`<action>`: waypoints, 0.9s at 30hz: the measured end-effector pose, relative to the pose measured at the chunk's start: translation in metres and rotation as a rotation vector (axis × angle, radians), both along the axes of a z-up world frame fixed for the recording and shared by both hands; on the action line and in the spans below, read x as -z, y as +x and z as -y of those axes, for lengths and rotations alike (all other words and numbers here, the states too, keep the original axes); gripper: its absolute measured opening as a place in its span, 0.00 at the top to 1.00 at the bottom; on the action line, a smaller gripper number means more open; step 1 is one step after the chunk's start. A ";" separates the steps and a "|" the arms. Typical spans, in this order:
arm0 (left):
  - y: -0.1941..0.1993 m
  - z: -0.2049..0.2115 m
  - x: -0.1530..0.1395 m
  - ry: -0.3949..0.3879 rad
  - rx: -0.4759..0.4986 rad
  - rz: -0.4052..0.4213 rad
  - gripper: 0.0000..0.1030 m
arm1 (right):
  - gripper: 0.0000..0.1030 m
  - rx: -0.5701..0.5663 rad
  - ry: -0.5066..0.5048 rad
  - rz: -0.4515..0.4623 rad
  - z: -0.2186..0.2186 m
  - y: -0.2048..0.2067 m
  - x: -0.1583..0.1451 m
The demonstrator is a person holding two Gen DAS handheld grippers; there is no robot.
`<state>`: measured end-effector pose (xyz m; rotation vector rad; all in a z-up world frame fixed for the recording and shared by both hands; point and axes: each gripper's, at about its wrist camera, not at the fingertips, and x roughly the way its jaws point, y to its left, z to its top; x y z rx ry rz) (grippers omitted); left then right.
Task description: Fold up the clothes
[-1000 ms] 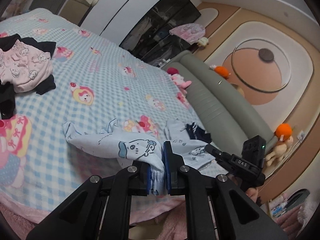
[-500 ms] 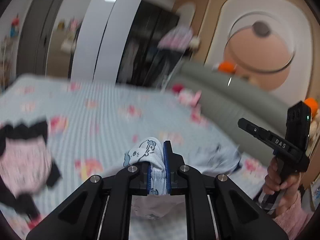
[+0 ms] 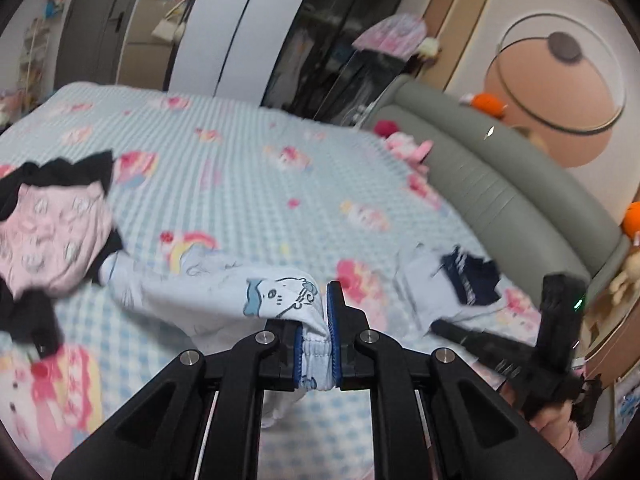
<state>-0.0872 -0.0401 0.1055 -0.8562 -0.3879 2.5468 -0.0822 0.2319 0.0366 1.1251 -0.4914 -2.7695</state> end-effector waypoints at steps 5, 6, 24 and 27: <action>0.005 0.008 0.027 0.023 -0.021 0.068 0.89 | 0.83 -0.028 -0.048 0.164 0.008 -0.005 0.066; 0.006 0.010 0.027 0.026 -0.026 0.070 0.89 | 0.81 -0.049 -0.066 0.187 0.013 -0.004 0.074; 0.019 0.049 0.057 0.140 -0.109 0.146 0.89 | 0.56 -0.214 0.025 0.283 0.129 -0.035 0.134; 0.023 0.056 0.064 0.152 -0.115 0.162 0.89 | 0.79 -0.188 0.060 0.268 0.125 -0.033 0.135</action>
